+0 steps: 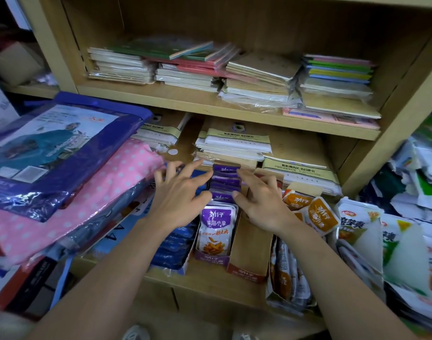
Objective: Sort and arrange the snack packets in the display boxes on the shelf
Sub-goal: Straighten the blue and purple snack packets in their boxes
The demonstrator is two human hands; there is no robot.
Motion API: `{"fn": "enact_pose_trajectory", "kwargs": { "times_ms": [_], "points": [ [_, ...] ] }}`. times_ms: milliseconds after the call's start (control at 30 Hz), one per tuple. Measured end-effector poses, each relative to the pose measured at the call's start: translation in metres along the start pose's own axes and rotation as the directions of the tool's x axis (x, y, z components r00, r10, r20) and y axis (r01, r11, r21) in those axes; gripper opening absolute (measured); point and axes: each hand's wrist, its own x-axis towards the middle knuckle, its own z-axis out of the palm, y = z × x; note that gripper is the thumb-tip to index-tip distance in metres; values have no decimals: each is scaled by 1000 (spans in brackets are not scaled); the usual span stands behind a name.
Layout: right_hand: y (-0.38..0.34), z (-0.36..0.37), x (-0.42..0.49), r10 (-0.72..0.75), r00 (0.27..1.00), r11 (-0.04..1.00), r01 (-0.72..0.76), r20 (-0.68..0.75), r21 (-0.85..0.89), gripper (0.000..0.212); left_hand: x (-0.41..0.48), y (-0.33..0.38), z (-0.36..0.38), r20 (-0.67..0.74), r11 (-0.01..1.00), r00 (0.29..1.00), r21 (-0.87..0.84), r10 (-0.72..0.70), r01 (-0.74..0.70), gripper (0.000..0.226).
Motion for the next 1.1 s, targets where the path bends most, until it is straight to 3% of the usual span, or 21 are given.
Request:
{"fn": "enact_pose_trajectory", "kwargs": {
  "times_ms": [200,333,433,633,800,933,1100],
  "points": [
    [9,0,0,-101,994,993,99,-32,-62,66,2,1,0,88,998,996,-60,27,-22,80],
    [18,-2,-6,-122,988,991,116,-98,-69,69,-5,-7,-6,5,985,990,-99,144,-143,84],
    [19,4,-15,-134,990,985,128,-45,-115,72,-17,-19,-6,-68,969,970,-76,232,-237,75],
    [11,7,-19,-156,985,980,164,69,-116,63,-21,-17,6,-144,960,953,-50,266,-276,36],
    [18,-1,-22,-152,979,988,147,-134,-46,40,-23,-16,3,-218,953,935,-63,278,-298,31],
    [14,7,-23,-137,989,990,136,-60,-20,43,-28,-15,4,-241,957,928,3,283,-291,29],
    [12,9,-25,-102,991,995,102,-91,-3,36,-25,-7,12,-199,958,944,-66,262,-280,31]
  ]
}}
